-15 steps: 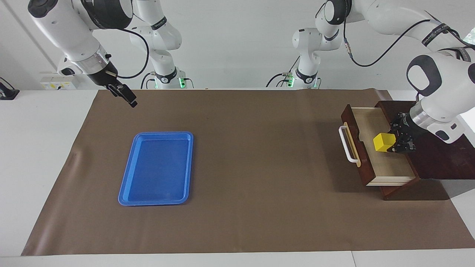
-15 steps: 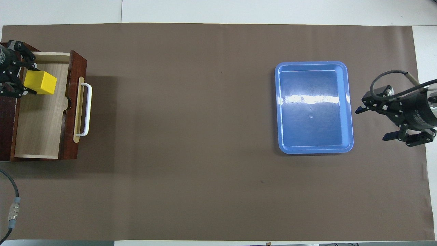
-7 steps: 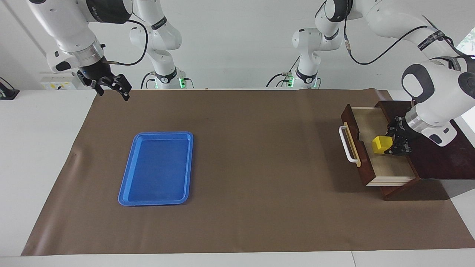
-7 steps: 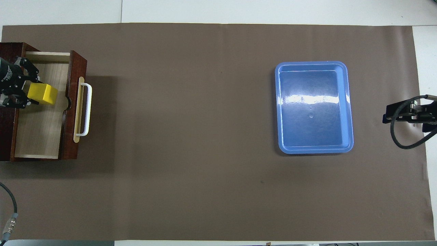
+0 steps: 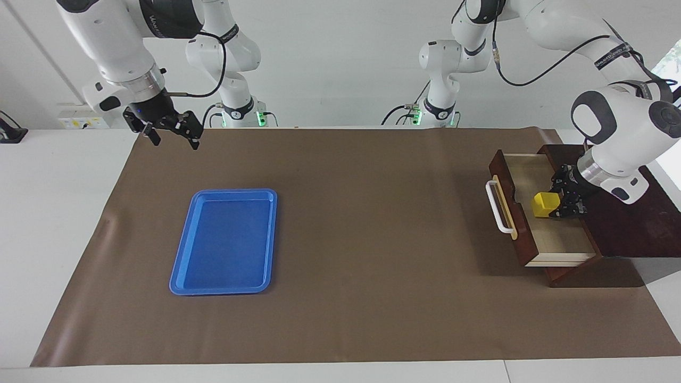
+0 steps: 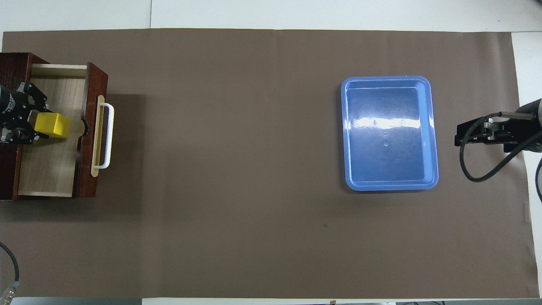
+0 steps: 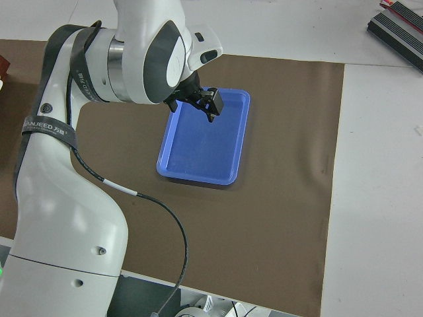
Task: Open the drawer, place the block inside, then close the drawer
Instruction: 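Open the left gripper and release the block inside the drawer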
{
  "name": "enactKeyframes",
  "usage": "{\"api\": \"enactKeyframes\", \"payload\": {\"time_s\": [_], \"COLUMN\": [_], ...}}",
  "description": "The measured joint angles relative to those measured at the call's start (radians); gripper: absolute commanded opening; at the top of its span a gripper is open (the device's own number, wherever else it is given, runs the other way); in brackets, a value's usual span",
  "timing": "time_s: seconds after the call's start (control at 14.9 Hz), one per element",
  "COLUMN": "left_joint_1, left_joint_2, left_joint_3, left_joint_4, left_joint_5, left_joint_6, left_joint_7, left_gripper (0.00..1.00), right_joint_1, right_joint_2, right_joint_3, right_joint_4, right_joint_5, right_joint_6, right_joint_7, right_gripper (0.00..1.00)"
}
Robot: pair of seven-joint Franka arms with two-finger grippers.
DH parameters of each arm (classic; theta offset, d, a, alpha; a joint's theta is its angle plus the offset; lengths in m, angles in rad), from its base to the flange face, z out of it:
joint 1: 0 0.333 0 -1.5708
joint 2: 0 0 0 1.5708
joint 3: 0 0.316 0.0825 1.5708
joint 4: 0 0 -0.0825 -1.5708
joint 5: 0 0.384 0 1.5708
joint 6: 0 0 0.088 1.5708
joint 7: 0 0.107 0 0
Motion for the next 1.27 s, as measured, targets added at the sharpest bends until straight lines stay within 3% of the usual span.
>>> {"api": "enactKeyframes", "payload": {"time_s": [0.33,0.94,1.14,1.27], "left_joint_1": [-0.034,-0.046,-0.046,-0.046], "left_joint_2": [-0.005,-0.005,-0.005,-0.005], "left_joint_3": [-0.002,0.003,0.007,0.007], "left_joint_4": [-0.012,-0.019,-0.025,-0.026], "left_joint_5": [0.0,0.0,0.0,0.0], "left_joint_6": [0.003,0.004,0.006,0.006], "left_joint_7": [-0.088,-0.11,-0.11,-0.11], "left_gripper": [0.21,0.24,0.48,0.57], "right_joint_1": [0.004,0.004,-0.001,-0.007], "right_joint_2": [0.008,0.009,0.009,0.009], "right_joint_3": [-0.003,-0.004,-0.004,-0.004], "right_joint_4": [0.01,0.011,0.011,0.01], "right_joint_5": [0.0,-0.001,-0.001,-0.001], "right_joint_6": [0.0,0.0,0.0,-0.002], "right_joint_7": [-0.126,-0.136,-0.136,-0.138], "right_gripper": [1.0,1.0,1.0,1.0]}}
